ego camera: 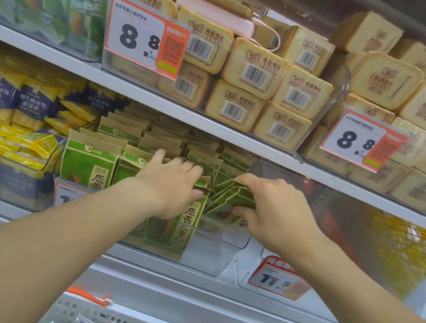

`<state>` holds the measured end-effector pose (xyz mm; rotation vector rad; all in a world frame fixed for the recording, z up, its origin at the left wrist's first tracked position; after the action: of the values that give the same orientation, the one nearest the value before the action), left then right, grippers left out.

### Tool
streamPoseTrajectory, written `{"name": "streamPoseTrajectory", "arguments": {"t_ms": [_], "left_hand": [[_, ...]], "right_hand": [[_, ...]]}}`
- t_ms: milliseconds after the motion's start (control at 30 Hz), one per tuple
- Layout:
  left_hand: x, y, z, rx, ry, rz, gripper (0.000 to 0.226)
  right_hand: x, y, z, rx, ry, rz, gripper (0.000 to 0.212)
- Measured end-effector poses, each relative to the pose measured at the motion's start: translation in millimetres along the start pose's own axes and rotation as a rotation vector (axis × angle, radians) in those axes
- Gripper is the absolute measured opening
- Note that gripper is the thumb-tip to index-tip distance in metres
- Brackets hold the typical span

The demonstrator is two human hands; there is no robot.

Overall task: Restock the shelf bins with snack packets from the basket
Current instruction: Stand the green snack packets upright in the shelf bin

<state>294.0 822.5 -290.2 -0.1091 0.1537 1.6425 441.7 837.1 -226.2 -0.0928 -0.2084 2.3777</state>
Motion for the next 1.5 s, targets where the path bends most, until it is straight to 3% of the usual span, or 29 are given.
{"name": "streamPoseTrajectory", "arguments": {"t_ms": [133, 367, 567, 767, 1033, 1333, 1500], "left_hand": [[-3, -1, 2, -0.026, 0.028, 0.009, 0.058], [-3, 0, 3, -0.048, 0.037, 0.014, 0.057], [-2, 3, 3, -0.072, 0.011, -0.014, 0.053], [2, 3, 2, -0.074, -0.019, -0.020, 0.047], [-2, 3, 2, -0.070, -0.005, -0.030, 0.054], [-6, 4, 3, -0.078, -0.007, -0.042, 0.053], [-3, 5, 1, -0.083, -0.029, -0.040, 0.052]], "right_hand": [[-12, -2, 17, 0.013, -0.053, -0.038, 0.039], [37, 10, 8, -0.060, 0.061, -0.172, 0.016], [60, 7, -1, 0.049, 0.229, -0.231, 0.022], [26, 39, 24, -0.100, 0.073, -0.184, 0.022], [10, 24, 27, -0.038, 0.051, -0.282, 0.035], [25, 13, 10, 0.112, 0.063, -0.336, 0.031], [29, 19, 13, 0.055, 0.023, -0.322, 0.030]]}}
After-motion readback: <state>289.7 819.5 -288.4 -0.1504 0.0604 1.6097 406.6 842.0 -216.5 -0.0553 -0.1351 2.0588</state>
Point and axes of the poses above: each hand's wrist, its own x-axis towards the middle knuckle, its own z-axis out of the back of the hand, y = z × x, the point moved 7 cm from there along x, towards the middle knuckle, and after that the axes turned 15 degrees about y, right-handed, at the moved point
